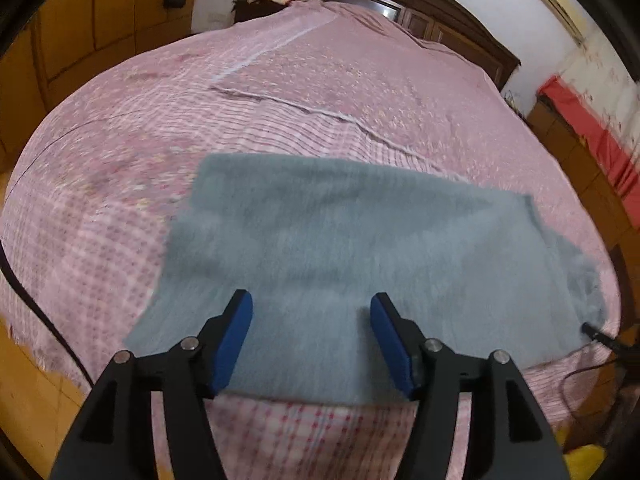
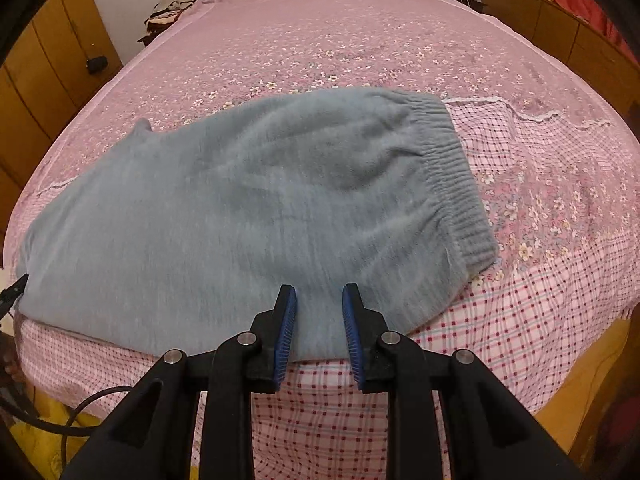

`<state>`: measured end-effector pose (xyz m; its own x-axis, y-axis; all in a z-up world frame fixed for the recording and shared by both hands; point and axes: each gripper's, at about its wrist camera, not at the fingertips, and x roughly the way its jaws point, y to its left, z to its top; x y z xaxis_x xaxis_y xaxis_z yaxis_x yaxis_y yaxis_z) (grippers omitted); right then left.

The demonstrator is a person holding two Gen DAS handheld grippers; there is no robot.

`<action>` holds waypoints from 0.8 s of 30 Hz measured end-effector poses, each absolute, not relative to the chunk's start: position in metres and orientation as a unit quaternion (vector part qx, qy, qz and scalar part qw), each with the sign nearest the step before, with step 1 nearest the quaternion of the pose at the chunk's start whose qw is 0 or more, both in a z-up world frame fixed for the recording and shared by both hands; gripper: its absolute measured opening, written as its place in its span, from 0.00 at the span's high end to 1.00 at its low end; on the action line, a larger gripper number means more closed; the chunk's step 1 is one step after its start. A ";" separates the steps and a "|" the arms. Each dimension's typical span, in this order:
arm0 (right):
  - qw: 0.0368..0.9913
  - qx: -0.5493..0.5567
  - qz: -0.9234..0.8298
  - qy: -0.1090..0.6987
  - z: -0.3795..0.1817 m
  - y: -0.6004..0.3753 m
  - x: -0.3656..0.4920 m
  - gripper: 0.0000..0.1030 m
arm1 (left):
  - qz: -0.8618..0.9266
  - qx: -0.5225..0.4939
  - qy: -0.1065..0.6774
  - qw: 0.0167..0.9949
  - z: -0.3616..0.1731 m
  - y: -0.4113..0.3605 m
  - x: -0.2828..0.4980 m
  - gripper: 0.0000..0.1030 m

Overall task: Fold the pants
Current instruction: 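Release the fabric with the left tool and smooth the folded pants, then close the left tool on the edge of the grey pants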

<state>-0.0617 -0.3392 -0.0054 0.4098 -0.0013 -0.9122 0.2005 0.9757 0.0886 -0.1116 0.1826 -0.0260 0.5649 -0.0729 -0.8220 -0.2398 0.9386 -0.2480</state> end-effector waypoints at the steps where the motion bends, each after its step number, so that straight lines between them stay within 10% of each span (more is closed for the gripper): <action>1: 0.835 0.093 -0.058 0.539 -0.004 -0.340 -0.063 0.75 | 0.054 -0.177 0.461 0.868 -0.022 0.188 -0.115 0.38; 24: 0.835 0.086 0.061 0.540 -0.001 -0.256 -0.019 0.65 | 0.096 -0.344 0.438 0.825 -0.040 0.227 -0.171 0.38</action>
